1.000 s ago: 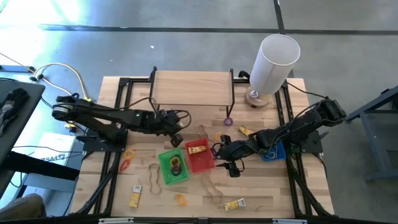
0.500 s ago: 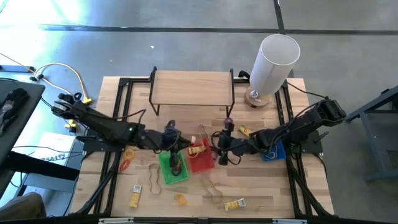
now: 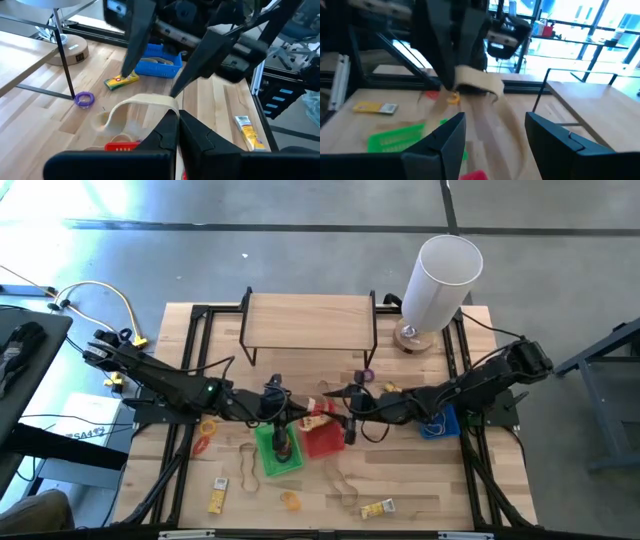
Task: Pick & Place Office Desk Supplies
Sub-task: Put the white rubber band into the blue bin
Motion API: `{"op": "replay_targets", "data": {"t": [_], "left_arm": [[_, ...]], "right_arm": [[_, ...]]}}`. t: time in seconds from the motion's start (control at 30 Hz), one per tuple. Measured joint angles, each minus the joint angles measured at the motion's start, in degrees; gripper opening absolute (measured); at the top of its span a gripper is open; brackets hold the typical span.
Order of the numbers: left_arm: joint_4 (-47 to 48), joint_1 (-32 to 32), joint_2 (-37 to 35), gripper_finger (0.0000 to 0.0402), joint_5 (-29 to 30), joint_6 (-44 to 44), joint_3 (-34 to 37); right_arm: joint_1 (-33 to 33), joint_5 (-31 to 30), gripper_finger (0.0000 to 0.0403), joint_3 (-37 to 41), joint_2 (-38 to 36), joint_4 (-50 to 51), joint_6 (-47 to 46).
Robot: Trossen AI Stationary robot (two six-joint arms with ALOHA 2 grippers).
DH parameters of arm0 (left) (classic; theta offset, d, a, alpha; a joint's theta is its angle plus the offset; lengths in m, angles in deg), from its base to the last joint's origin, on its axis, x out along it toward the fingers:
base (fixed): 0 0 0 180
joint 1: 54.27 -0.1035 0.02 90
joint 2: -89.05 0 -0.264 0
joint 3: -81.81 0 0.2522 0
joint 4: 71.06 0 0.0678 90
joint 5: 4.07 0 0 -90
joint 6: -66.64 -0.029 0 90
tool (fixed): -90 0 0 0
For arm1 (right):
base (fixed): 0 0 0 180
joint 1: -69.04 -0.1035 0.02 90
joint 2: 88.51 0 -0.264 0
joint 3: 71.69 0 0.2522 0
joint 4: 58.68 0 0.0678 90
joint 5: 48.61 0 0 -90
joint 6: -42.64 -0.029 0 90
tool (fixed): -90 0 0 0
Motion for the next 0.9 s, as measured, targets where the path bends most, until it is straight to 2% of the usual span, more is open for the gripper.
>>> {"op": "replay_targets", "data": {"t": [0.23, 0.33, 0.5, 0.57, 0.77, 0.9], "left_arm": [[-0.26, 0.00, 0.29, 0.0001, 0.00, 0.24, -0.02], [-0.47, 0.00, 1.24, 0.0001, -0.09, 0.24, -0.02], [-1.10, -0.16, 2.94, 0.0001, -0.12, 0.22, -0.04], [-1.14, -0.22, 2.97, 0.0001, -0.12, 0.13, -0.04], [-1.37, -0.22, 2.97, 0.0001, -0.43, 0.02, -0.07], [-1.30, -0.22, 2.97, 0.0001, -0.42, 0.00, -0.07]], "right_arm": [[0.89, 0.38, 0.0193, 0.00, 6.05, -7.57, 4.31], [0.92, 3.39, 0.0193, 0.00, 7.85, -11.98, 8.04], [1.20, -0.66, 0.0193, -0.20, 10.23, -17.18, 9.31], [1.47, -2.21, 0.0193, -0.20, 10.31, -18.18, 9.43], [1.95, -1.55, 0.0191, -0.20, 10.33, -18.36, 9.50], [1.93, -1.27, 0.0169, -0.20, 10.33, -18.49, 10.26]]}}
